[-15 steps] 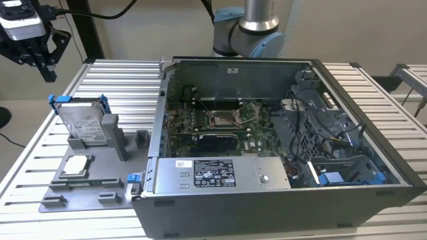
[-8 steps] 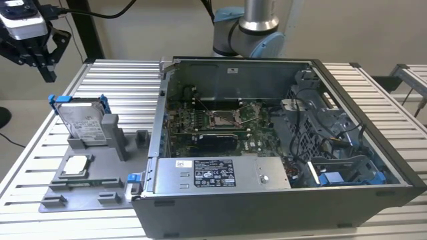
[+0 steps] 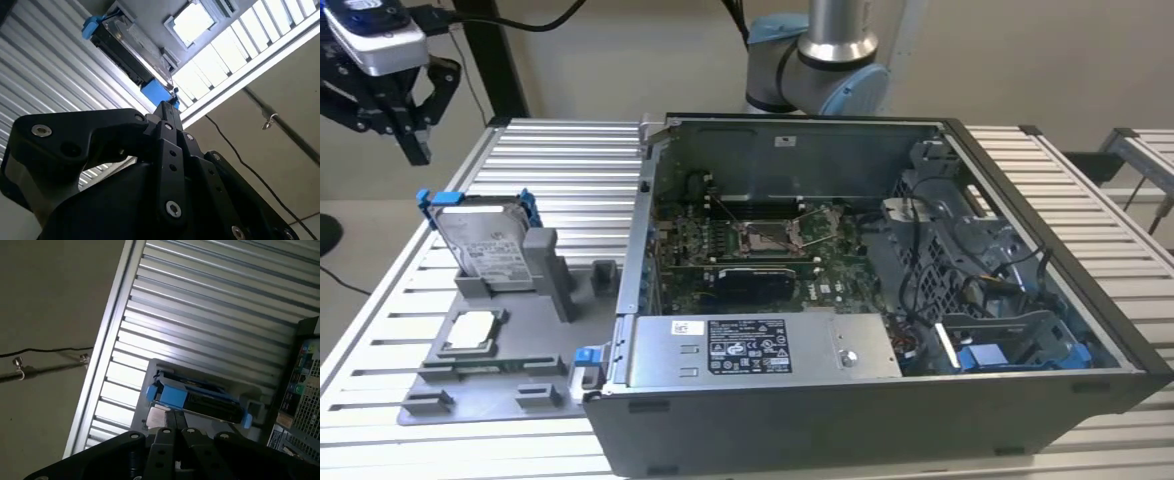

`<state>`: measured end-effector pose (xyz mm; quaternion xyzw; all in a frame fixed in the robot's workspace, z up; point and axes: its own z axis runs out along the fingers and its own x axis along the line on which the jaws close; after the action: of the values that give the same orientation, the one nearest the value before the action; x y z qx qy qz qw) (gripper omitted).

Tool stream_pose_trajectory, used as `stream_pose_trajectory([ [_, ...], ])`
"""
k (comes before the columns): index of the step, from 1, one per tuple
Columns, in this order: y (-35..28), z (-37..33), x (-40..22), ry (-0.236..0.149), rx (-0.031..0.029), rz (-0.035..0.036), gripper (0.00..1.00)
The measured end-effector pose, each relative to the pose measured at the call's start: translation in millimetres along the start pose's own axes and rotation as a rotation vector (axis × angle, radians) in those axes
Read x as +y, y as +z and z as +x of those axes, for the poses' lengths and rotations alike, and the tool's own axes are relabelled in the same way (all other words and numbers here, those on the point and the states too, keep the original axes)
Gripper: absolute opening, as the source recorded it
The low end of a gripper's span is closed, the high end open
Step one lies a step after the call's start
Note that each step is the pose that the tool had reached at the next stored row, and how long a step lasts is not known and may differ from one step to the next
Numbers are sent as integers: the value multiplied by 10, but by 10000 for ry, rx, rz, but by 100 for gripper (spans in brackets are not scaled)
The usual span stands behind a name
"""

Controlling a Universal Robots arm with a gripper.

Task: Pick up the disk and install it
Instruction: 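Pick up the disk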

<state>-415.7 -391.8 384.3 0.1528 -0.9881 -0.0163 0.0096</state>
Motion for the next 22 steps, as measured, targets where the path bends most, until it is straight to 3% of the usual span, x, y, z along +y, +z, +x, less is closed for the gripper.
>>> stream_pose_trajectory([
  [11,0,0,0,-1993,61,54,0],
  [17,0,0,0,-3020,17,116,0],
  [22,1,0,0,-3894,16,182,0],
])
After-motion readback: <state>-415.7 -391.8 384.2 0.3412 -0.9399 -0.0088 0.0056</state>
